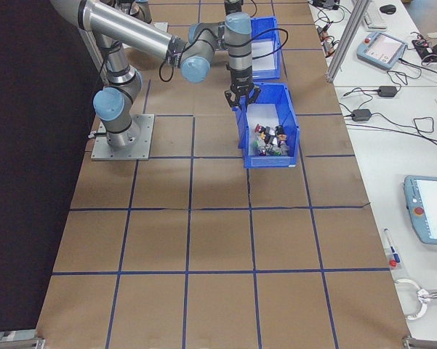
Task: Place battery box in front
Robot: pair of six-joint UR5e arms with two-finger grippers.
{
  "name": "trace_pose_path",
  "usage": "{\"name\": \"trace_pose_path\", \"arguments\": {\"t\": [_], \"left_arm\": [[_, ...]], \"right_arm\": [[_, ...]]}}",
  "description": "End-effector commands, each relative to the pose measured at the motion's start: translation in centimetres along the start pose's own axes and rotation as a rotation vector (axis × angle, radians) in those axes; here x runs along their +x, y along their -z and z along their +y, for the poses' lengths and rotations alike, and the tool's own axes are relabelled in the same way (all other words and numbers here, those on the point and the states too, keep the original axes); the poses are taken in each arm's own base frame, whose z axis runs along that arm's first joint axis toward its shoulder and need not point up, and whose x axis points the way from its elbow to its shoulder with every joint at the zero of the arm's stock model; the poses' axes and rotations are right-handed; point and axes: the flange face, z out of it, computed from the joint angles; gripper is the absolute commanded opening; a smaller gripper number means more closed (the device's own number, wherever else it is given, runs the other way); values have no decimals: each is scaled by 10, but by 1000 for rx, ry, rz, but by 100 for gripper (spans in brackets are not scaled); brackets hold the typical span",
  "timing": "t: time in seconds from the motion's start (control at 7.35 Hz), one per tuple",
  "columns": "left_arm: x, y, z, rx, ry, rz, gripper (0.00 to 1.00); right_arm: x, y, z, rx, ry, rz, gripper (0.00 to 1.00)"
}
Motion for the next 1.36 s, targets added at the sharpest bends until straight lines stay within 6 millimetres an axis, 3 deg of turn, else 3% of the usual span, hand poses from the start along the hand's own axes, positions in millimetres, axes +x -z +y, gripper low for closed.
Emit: {"name": "trace_pose_path", "arguments": {"t": [0.0,0.82,1.09,1.22], "left_arm": [[22,-36,26,-51,3,-45,0],[45,-57,31,-36,137,-49,0],[57,-56,33,-35,151,-37,2],[56,-59,31,-19,147,-43,17]], "right_arm": [[-1,0,-1,-2,0,-1,0],[-6,-6,-4,6,-4,-24,0],[-39,-8,-19,8,-12,-36,0],[-62,-7,-27,8,-19,-40,0]]}}
